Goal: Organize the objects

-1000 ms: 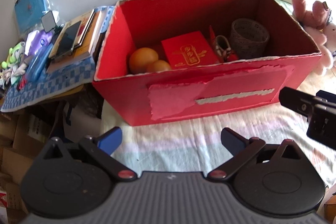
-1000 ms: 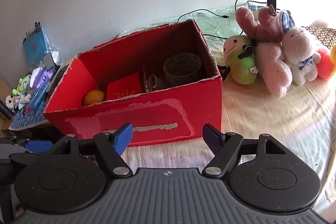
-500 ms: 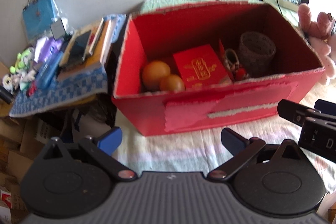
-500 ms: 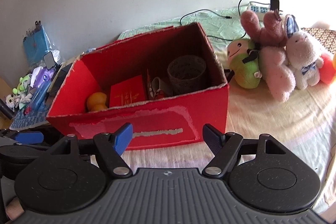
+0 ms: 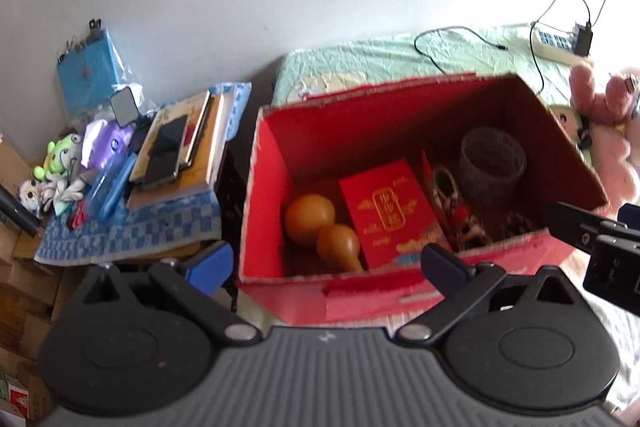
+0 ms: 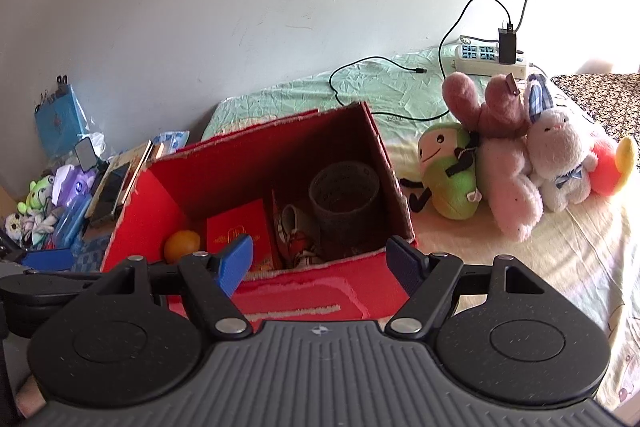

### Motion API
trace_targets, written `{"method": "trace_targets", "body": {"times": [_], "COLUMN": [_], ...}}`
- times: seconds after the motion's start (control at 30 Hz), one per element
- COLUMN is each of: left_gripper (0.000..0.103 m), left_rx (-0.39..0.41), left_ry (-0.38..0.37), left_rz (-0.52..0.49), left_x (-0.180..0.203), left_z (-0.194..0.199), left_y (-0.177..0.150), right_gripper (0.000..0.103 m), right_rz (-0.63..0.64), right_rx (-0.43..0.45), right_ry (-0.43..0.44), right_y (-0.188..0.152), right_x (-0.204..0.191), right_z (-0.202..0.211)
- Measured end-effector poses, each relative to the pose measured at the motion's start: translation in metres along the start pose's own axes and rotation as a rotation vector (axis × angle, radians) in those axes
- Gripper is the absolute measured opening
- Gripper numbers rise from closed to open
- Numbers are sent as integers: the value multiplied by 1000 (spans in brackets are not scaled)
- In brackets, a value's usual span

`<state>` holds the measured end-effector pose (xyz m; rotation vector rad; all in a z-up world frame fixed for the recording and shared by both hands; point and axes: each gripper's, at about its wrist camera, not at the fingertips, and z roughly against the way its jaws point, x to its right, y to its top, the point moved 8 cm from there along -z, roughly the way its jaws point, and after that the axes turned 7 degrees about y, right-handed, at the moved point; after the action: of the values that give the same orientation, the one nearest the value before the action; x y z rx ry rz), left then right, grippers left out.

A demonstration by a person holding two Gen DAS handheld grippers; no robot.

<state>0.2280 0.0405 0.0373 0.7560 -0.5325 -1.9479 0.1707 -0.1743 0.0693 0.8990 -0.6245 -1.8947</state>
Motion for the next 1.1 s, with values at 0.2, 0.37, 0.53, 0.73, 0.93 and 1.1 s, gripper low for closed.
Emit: {"method": "trace_targets", "body": {"times": [0.2,0.37,0.53,0.73,0.93,1.1], "left_gripper": [101,101,101,101,101,101], "left_rx": [-23,-35,-44,-59,-68,-62], "left_ry": [1,-1,-1,11,16,15], "left_rz": [14,17,19,23,23,22], "left_x": [0,2,3,4,4,4], "left_z": [-11,-18,-26,-37,-45,-49], "left_y": [7,11,13,14,13,14], "right_gripper": [76,76,76,76,76,76], "right_rz": [21,37,44,54,62,60], "right_rx": [-8,-21,-33,-43,-61,-60], "right_ry": [-3,2,-3,-4,-9,-15], "right_y": [10,14,20,20,20,24], "right_x": [-3,-6,-6,-6,-5,-3], "right_z": [-8,-15,-24,-33,-44,-51]}}
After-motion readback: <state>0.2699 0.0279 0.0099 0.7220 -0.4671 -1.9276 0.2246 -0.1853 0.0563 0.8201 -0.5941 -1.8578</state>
